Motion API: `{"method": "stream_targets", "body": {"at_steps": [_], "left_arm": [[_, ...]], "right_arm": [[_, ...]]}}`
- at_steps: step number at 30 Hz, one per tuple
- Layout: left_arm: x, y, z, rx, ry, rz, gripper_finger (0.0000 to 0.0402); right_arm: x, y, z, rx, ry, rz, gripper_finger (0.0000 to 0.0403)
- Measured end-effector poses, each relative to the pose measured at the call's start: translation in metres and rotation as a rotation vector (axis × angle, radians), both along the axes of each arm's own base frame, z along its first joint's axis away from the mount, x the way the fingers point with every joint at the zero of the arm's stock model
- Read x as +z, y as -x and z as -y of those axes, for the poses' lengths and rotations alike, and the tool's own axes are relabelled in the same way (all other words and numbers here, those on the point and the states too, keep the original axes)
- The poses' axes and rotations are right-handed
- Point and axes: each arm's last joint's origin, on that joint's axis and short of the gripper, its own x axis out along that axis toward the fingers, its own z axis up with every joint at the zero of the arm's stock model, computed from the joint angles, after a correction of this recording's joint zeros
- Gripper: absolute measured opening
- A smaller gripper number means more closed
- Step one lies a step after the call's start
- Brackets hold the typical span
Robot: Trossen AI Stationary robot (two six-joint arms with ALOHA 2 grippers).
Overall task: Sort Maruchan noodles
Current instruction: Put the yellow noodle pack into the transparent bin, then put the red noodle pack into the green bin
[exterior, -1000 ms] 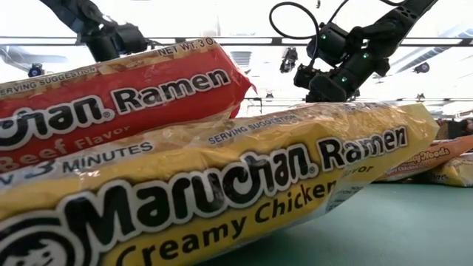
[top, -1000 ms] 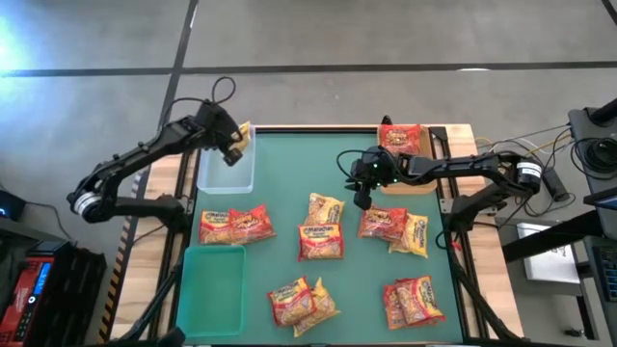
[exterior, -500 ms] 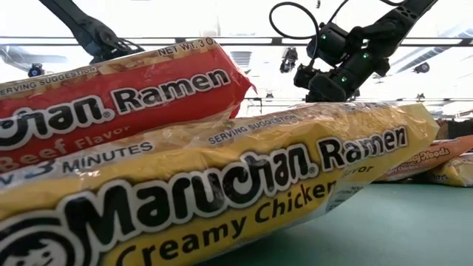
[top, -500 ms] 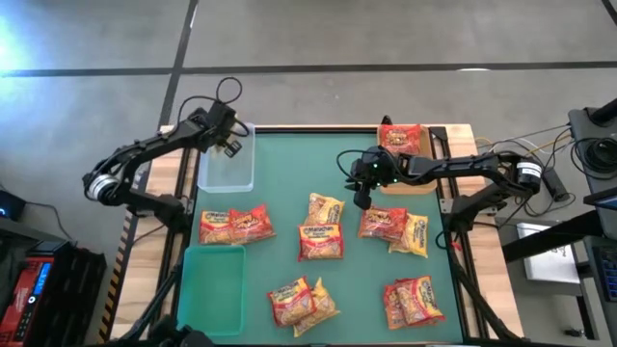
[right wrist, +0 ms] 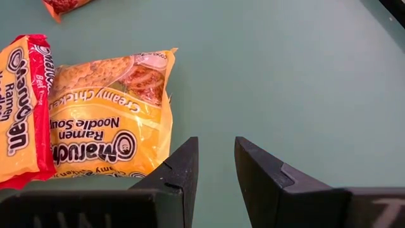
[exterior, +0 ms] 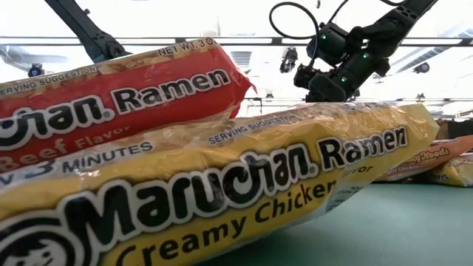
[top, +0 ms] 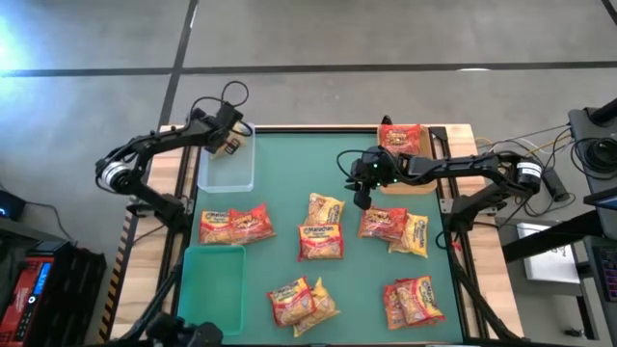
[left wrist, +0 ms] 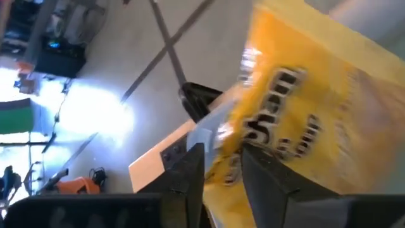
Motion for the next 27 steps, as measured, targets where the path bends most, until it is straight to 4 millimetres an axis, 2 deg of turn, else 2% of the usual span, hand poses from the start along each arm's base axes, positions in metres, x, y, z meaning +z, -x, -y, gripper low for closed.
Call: {"method": "stream_targets", "body": {"at_steps": [9,12,16,21,23,27], "left_arm": [[0.008,-0.001,-0.001,0.076,-0.103,0.094,0.0119],[0.012,-0.003,0.002,0.049,-0.075,0.219,0.0120],[0.020,-0.017,0.008,-0.122,0.040,0.502,0.0120],[0.036,-0.049,0.026,-0.427,0.164,0.837,0.0120],[0.040,-0.064,0.039,-0.527,0.205,0.890,0.0120],[0.039,-0.093,0.076,-0.670,0.284,0.888,0.0117]], "right_arm": [[0.000,0.000,0.000,-0.028,-0.028,0.008,0.0093],[0.000,-0.001,-0.001,-0.066,-0.076,0.018,0.0093],[0.000,-0.003,-0.006,-0.064,-0.099,0.020,0.0093],[0.000,-0.007,-0.020,-0.038,-0.129,0.019,0.0093],[0.000,-0.008,-0.027,-0.027,-0.149,0.014,0.0093],[0.000,-0.012,-0.044,0.004,-0.183,0.010,0.0093]]}}
